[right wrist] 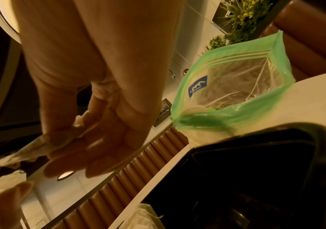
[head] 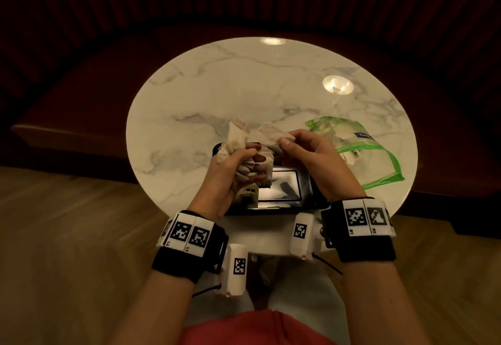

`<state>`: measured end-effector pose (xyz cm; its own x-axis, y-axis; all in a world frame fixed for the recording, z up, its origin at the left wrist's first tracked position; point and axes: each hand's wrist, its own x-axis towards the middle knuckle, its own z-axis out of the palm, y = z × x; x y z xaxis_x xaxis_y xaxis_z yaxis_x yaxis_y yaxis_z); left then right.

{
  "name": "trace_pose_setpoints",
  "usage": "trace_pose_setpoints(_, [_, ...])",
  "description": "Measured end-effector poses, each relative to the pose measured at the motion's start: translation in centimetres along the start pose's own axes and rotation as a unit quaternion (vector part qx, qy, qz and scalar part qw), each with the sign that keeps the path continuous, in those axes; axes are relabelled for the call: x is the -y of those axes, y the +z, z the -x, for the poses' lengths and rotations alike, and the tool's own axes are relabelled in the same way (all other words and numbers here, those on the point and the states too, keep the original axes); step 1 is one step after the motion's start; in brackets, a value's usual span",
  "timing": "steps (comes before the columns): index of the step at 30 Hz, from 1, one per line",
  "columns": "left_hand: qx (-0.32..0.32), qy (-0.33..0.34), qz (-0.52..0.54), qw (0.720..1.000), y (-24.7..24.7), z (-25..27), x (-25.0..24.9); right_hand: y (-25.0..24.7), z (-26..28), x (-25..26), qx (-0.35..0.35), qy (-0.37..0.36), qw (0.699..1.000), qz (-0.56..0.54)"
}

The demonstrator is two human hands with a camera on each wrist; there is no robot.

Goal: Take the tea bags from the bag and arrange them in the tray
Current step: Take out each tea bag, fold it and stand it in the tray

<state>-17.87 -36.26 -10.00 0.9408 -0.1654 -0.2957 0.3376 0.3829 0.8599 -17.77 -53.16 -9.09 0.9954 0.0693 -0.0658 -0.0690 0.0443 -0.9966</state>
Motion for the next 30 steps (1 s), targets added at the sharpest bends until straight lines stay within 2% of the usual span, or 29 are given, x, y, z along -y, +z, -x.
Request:
trace_pose_setpoints(6, [-0.057,0.030,0.003,0.998,-0.5,-0.3,-0.8,0.3,0.1,0.4,-0.007,-0.007,1.000,0.008])
trace_pose_setpoints(11, [-0.092,0.051,-0.058,0.993,-0.5,-0.4,-1.2,1.1,0.0,1.0,-0.031,-0.030,0.999,-0.005])
trace_pose_setpoints(17, [-0.089,0.030,-0.014,0.995,-0.1,-0.5,-1.8,2.0,-0.2,1.2,-0.057,-0.048,0.997,-0.023])
trace_pose_setpoints(20, [-0.081,0.026,-0.024,0.996,-0.2,-0.4,-1.9,1.8,-0.1,1.3,-0.103,-0.072,0.992,-0.012])
trace_pose_setpoints(25, [-0.039,0.061,-0.060,0.996,0.1,0.0,-2.1,2.1,-0.2,1.0,-0.144,-0.112,0.983,0.009])
trace_pose_setpoints(28, [-0.027,0.073,-0.064,0.995,0.6,0.2,-2.4,2.5,-0.2,0.9,-0.148,-0.183,0.967,0.097])
trace_pose_setpoints(30, [-0.017,0.084,-0.052,0.995,0.9,0.3,-2.6,2.8,-0.2,1.0,-0.131,-0.202,0.963,0.122])
